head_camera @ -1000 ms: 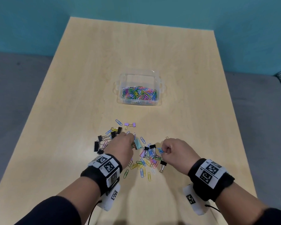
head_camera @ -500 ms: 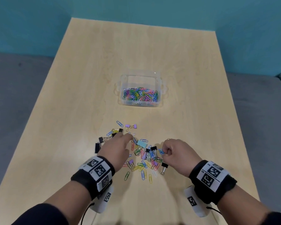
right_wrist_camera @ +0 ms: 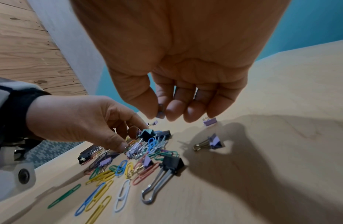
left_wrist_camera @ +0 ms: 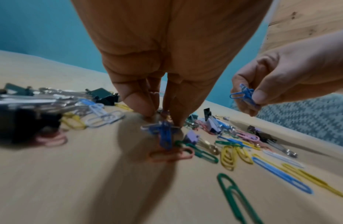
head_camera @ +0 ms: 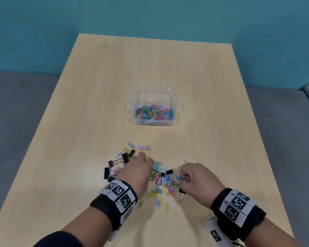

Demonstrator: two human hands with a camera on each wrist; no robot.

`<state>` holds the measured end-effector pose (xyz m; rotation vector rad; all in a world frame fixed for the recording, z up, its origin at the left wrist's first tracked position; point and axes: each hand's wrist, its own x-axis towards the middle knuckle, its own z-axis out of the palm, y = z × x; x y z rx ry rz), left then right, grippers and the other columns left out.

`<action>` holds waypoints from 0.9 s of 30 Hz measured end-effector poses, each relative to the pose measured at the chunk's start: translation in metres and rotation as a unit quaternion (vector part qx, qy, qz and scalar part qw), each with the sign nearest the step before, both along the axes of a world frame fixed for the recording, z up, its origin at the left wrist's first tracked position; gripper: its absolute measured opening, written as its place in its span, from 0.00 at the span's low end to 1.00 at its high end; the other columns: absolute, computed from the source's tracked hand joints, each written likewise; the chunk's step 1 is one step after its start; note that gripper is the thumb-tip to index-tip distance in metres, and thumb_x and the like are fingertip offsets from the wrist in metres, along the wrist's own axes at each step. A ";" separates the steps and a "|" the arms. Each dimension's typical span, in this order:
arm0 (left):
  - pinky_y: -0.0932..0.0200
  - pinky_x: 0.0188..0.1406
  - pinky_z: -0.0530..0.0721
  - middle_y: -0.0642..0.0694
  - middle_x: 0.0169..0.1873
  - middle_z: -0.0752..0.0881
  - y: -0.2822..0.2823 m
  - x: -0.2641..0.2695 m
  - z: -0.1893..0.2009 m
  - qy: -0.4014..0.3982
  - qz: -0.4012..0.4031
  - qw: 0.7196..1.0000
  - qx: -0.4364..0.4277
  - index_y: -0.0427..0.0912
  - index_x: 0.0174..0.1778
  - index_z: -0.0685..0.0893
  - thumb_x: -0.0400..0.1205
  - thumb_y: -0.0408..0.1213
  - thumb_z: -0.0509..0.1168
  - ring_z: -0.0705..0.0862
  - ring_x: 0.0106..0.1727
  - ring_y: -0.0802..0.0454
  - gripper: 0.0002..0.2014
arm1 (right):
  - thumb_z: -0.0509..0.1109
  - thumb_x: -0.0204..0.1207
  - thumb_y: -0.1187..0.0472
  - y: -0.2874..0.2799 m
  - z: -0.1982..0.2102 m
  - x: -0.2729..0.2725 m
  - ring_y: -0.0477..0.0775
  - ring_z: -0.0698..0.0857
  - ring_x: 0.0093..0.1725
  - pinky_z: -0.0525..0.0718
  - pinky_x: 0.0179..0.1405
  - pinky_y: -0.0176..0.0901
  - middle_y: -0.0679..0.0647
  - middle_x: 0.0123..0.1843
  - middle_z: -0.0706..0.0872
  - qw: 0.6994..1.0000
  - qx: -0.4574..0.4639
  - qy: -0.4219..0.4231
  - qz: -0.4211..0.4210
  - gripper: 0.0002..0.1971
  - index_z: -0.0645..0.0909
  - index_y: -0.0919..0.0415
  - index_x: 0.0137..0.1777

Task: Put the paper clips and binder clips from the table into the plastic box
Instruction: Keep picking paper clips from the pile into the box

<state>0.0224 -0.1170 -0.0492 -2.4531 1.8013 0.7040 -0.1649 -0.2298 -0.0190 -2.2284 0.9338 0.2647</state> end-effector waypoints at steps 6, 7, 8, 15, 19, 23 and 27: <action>0.51 0.39 0.78 0.44 0.50 0.74 0.007 0.010 -0.004 0.026 -0.003 0.999 -0.024 0.45 0.58 0.79 0.80 0.34 0.61 0.78 0.46 0.43 0.11 | 0.66 0.66 0.61 0.004 -0.003 -0.003 0.47 0.70 0.34 0.64 0.31 0.41 0.43 0.27 0.72 1.000 -0.007 -0.006 0.004 0.12 0.65 0.50 0.28; 0.51 0.37 0.77 0.43 0.48 0.75 0.009 0.012 -0.004 0.029 -0.005 0.999 -0.031 0.44 0.54 0.79 0.80 0.35 0.61 0.78 0.45 0.42 0.08 | 0.66 0.65 0.62 0.004 -0.003 -0.003 0.48 0.70 0.34 0.66 0.32 0.42 0.43 0.26 0.71 1.000 -0.007 -0.006 0.003 0.12 0.65 0.50 0.28; 0.52 0.36 0.76 0.43 0.46 0.75 0.010 0.013 -0.004 0.031 -0.007 0.999 -0.038 0.43 0.50 0.80 0.80 0.35 0.62 0.78 0.43 0.41 0.05 | 0.66 0.65 0.62 0.005 -0.003 -0.004 0.48 0.70 0.35 0.68 0.33 0.44 0.43 0.27 0.71 1.000 -0.008 -0.007 0.003 0.13 0.65 0.50 0.28; 0.53 0.41 0.79 0.47 0.51 0.73 0.025 0.011 0.001 0.077 0.028 0.997 -0.012 0.46 0.55 0.80 0.80 0.38 0.62 0.82 0.44 0.42 0.09 | 0.67 0.67 0.62 0.010 -0.002 -0.010 0.50 0.72 0.35 0.68 0.31 0.39 0.46 0.27 0.74 1.000 -0.010 -0.006 0.003 0.10 0.68 0.52 0.30; 0.55 0.41 0.77 0.47 0.54 0.73 0.021 0.002 0.006 0.076 0.042 0.996 0.000 0.47 0.59 0.78 0.79 0.36 0.63 0.81 0.46 0.44 0.12 | 0.67 0.68 0.62 0.015 -0.003 -0.013 0.48 0.72 0.36 0.69 0.31 0.43 0.45 0.28 0.74 1.000 -0.002 -0.004 -0.006 0.09 0.70 0.53 0.30; 0.54 0.36 0.74 0.44 0.49 0.74 0.007 -0.010 0.011 0.042 0.074 0.996 0.021 0.44 0.46 0.74 0.77 0.30 0.62 0.76 0.41 0.44 0.06 | 0.67 0.68 0.62 0.020 -0.001 -0.013 0.46 0.72 0.36 0.71 0.33 0.43 0.46 0.29 0.75 1.000 0.002 -0.005 -0.006 0.07 0.72 0.56 0.32; 0.53 0.39 0.74 0.42 0.50 0.74 -0.001 -0.019 0.018 0.028 0.090 0.993 0.073 0.43 0.46 0.73 0.74 0.24 0.58 0.74 0.43 0.44 0.10 | 0.66 0.67 0.63 0.023 0.001 -0.012 0.50 0.72 0.36 0.70 0.32 0.44 0.46 0.28 0.74 1.000 -0.002 -0.013 -0.005 0.06 0.71 0.57 0.32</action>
